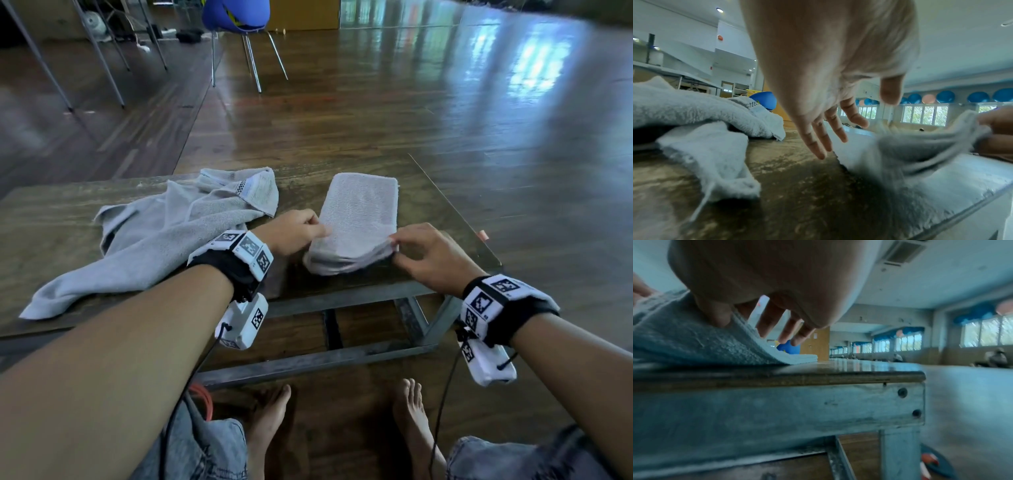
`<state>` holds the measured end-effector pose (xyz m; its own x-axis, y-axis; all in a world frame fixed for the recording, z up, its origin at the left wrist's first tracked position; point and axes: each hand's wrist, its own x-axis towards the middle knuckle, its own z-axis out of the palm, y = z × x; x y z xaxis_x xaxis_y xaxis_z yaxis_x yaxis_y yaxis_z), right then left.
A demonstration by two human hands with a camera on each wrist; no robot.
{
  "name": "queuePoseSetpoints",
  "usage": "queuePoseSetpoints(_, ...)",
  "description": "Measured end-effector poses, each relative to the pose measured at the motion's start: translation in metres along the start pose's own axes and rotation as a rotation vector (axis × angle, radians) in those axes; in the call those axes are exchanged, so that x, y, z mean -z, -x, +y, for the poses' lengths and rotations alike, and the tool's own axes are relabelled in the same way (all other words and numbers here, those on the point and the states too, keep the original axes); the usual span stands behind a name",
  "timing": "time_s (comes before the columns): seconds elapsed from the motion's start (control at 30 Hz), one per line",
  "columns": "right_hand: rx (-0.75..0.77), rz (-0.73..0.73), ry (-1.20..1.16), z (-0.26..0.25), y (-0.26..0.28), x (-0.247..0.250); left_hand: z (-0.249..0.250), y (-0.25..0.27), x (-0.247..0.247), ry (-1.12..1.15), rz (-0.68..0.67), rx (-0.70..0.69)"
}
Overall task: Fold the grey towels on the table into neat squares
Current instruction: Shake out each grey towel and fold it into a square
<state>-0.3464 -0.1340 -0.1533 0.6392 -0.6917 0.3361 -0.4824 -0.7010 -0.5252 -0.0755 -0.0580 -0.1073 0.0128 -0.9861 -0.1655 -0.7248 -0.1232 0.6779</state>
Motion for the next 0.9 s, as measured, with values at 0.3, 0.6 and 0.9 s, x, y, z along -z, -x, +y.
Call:
queuePoseSetpoints(0.3,-0.336,0.205,-0.467,-0.006,-0.02,0.006,0.012,-0.003,-0.009,0.034,-0.155,-0.112)
queuePoseSetpoints(0.6,-0.683,-0.042,-0.461,-0.012,-0.029,0.015,0.011,-0.017,-0.015,0.066,0.033,0.047)
queuePoseSetpoints(0.9,-0.708,-0.026,-0.222,-0.001,-0.057,-0.003,-0.001,-0.036,-0.033,-0.1,0.213,0.205)
